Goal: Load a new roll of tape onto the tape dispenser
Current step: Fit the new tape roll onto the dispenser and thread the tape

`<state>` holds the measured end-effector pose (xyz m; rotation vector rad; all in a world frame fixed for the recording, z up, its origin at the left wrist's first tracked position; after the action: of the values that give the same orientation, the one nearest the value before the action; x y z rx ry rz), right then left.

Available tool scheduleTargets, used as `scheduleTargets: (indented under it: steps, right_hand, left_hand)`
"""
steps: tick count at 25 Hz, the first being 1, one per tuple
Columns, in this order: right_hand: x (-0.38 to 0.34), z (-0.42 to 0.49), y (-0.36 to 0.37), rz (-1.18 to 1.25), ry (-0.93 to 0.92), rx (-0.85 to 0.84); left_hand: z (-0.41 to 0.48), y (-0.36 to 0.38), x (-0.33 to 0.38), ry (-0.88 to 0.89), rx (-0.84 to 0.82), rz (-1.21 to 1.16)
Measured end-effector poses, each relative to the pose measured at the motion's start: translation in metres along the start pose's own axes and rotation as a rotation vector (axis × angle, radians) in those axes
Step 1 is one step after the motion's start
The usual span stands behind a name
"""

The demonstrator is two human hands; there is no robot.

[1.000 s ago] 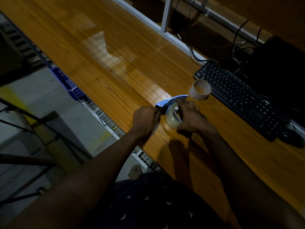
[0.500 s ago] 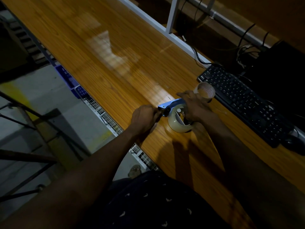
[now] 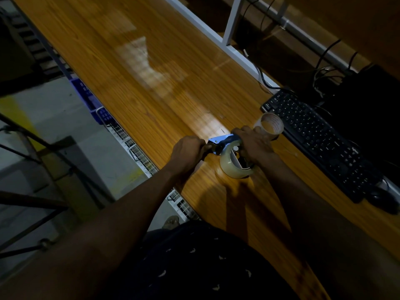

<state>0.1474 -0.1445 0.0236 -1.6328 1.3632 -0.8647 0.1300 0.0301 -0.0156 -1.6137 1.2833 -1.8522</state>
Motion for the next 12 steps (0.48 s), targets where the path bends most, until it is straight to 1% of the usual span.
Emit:
scheduleTargets:
  steps: [12]
  right_hand:
    - [-0.0018, 0.0065, 0.0062, -0.007, -0.005, -0.030]
  left_hand:
    - [0.0008, -0.0008, 0.0024, 0.112, -0.030, -0.004]
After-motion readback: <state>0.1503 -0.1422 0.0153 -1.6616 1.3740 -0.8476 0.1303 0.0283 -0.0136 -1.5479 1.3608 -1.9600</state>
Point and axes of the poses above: each hand's wrist, its own z-axis towards the middle knuckle, its own y-axis out of the palm, x = y × z, the point moved 8 cm from there along z, towards the middle knuckle, and after that the axes turned 10 degrees about -x, right-handed, at the moved point
